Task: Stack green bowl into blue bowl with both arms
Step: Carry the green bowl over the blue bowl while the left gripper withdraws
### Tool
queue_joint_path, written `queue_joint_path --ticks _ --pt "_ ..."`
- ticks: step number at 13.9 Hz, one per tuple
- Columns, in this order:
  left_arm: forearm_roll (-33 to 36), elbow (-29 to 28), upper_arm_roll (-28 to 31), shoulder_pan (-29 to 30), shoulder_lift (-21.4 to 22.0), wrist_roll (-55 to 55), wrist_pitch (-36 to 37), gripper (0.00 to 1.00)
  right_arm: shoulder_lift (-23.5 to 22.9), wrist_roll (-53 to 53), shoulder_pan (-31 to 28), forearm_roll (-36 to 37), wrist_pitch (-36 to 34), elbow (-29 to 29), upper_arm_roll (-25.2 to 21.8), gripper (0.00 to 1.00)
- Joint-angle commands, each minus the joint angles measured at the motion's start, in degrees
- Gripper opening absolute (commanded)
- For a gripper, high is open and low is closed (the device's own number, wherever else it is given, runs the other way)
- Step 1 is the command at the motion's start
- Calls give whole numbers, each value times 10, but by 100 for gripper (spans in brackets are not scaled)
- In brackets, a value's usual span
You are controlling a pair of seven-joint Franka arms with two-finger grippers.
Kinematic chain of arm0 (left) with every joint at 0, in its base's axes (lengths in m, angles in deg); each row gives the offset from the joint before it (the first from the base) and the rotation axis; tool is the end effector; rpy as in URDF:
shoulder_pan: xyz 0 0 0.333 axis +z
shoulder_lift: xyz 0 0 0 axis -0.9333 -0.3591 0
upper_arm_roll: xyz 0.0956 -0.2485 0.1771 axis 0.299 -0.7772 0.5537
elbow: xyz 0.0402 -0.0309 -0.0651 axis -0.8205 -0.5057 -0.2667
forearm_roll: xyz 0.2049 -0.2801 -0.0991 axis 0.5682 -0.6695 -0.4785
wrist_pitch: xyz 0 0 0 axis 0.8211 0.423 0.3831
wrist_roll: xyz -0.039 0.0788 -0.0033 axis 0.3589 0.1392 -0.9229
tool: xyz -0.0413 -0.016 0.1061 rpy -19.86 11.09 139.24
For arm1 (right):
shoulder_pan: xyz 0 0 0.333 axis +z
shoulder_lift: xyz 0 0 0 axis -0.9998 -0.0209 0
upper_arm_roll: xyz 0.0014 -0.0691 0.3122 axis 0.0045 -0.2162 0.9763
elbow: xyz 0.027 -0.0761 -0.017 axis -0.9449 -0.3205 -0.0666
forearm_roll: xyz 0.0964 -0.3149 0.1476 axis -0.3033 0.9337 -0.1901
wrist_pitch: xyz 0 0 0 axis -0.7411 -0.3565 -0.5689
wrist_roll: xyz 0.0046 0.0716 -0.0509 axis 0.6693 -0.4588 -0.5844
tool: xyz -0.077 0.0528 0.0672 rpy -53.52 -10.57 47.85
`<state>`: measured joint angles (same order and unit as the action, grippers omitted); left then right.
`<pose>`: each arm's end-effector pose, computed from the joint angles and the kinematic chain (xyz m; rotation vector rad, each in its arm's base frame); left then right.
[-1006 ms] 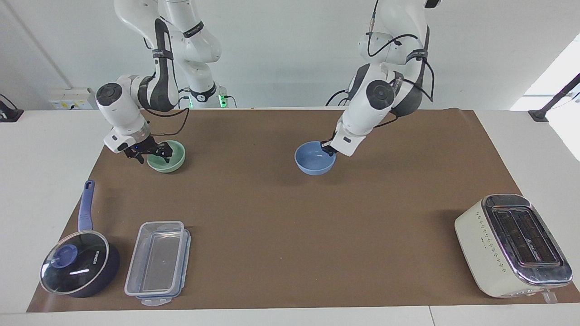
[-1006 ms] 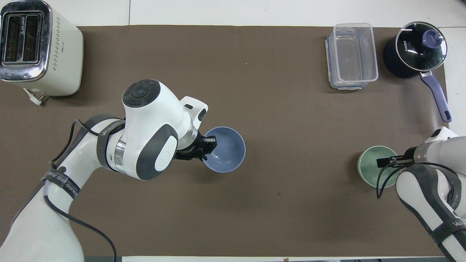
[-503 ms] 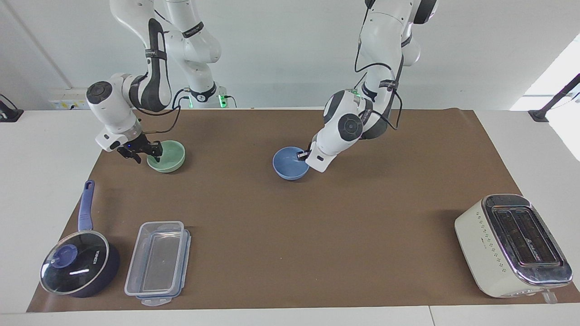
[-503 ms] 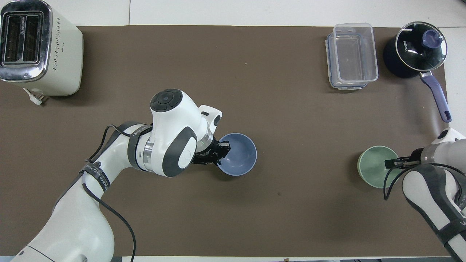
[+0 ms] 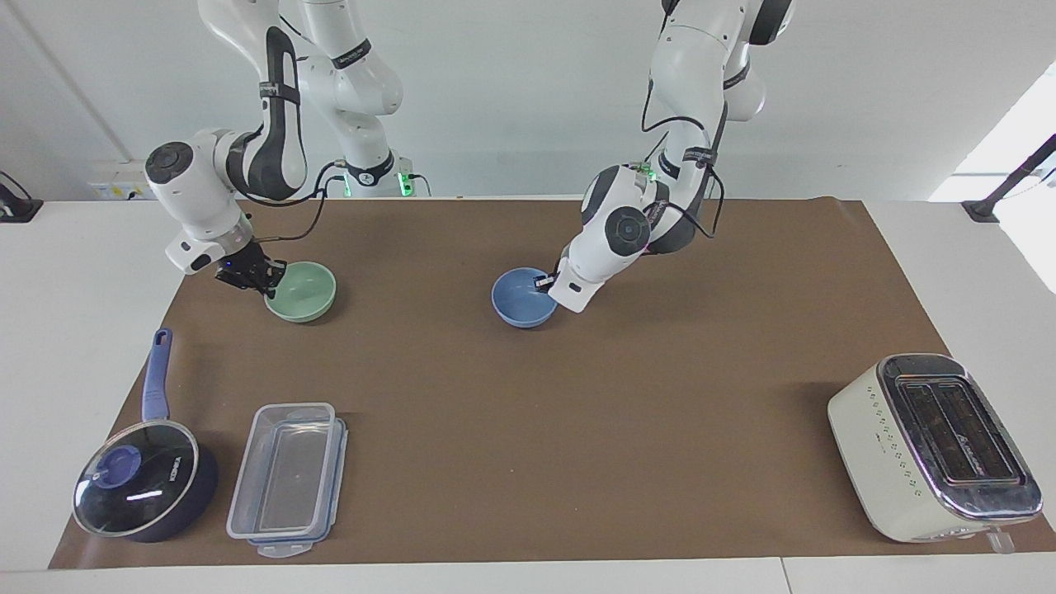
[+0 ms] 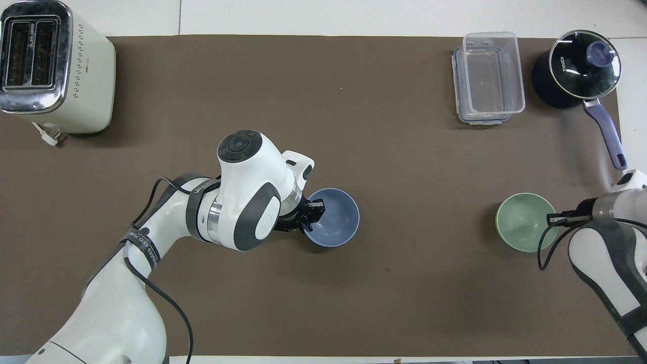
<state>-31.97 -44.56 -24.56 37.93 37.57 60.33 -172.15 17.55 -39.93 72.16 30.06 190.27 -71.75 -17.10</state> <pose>0.4441 -0.3626 0.3315 2.8849 0.3018 -0.5942 0.4314 -0.1215 0.3568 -3.1128 -0.0493 0.0487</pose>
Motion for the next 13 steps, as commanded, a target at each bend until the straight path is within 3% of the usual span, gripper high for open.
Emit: queue_joint_path --ticks 1,6,10,13 --pt "-14 -10 11 -7 16 1 -2 100 15 13 0 -21 -35 23 7 0" --pt "13 22 16 86 96 -13 94 100 28 -15 48 -72 -110 93 7 0" --pt "130 82 16 159 112 -89 163 100 31 -106 142 -73 -104 101 7 0" --pt "171 96 17 220 136 -203 194 100 30 -145 230 -74 -88 102 7 0"
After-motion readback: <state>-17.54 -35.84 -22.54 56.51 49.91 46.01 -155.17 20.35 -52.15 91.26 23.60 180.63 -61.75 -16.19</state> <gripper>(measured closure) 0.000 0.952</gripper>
